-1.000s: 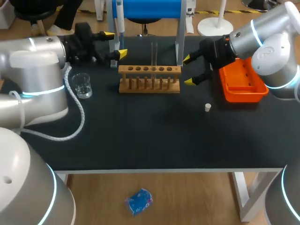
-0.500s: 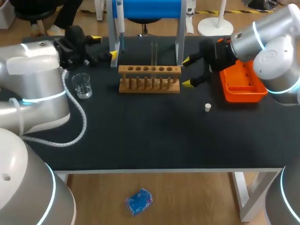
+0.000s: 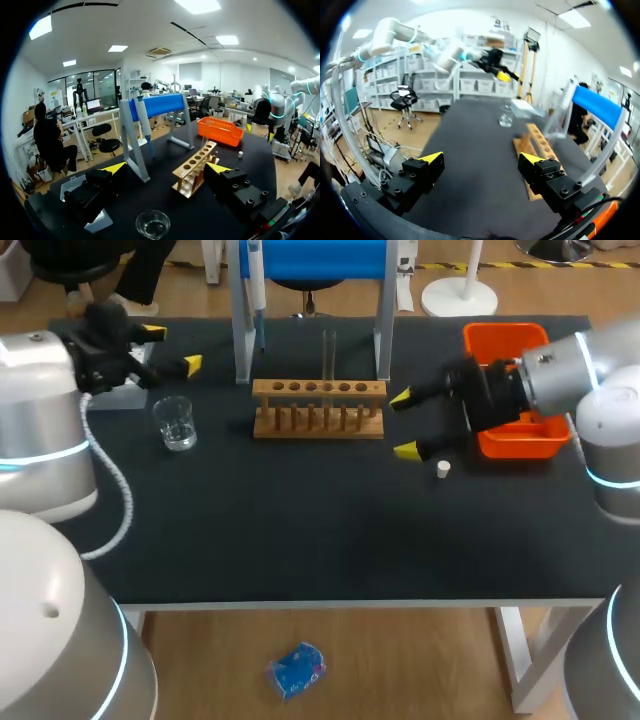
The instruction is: Invert the test tube, pick up the pipette, mount the tip to pipette, aspirate from beaker and dispense into the tube, eject the tip, return the pipette, and cap with the stopper.
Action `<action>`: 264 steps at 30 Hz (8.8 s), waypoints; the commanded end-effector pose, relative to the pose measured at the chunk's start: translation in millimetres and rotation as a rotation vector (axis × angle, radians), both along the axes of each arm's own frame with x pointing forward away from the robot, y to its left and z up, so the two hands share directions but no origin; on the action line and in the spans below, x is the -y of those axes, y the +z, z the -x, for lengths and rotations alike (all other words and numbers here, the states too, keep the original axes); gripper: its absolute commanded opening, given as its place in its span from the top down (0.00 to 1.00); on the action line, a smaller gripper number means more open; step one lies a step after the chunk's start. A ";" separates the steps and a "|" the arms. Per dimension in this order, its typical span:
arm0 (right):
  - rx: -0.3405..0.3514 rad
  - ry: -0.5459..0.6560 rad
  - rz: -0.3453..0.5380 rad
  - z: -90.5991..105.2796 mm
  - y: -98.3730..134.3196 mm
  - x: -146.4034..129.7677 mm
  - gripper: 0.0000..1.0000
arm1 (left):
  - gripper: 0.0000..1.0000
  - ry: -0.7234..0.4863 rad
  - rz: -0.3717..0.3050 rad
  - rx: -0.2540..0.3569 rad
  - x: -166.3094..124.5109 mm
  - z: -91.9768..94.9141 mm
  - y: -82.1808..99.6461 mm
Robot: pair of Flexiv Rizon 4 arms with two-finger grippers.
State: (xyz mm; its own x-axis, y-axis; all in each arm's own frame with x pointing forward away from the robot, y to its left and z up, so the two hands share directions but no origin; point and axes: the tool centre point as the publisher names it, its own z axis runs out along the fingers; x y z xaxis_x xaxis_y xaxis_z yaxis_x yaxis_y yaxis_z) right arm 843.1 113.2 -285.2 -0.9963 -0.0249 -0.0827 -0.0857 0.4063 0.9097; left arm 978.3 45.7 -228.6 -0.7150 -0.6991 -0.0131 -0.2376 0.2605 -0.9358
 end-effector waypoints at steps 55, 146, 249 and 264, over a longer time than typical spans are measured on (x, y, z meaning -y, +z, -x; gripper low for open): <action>-0.119 0.158 -0.375 74.7 -14.7 -23.9 0.00 | 0.00 0.134 0.045 -0.108 -108.0 -18.3 -28.9; -0.119 0.158 -0.375 74.7 -14.7 -23.9 0.00 | 0.42 0.159 -0.221 -0.202 -193.1 -138.7 -126.8; -0.119 0.158 -0.375 74.7 -14.7 -23.9 0.00 | 1.00 0.170 -0.269 -0.175 -197.1 -136.5 -117.1; -0.119 0.158 -0.375 74.7 -14.7 -23.9 0.00 | 1.00 0.165 -0.288 -0.134 -193.7 -129.1 -100.2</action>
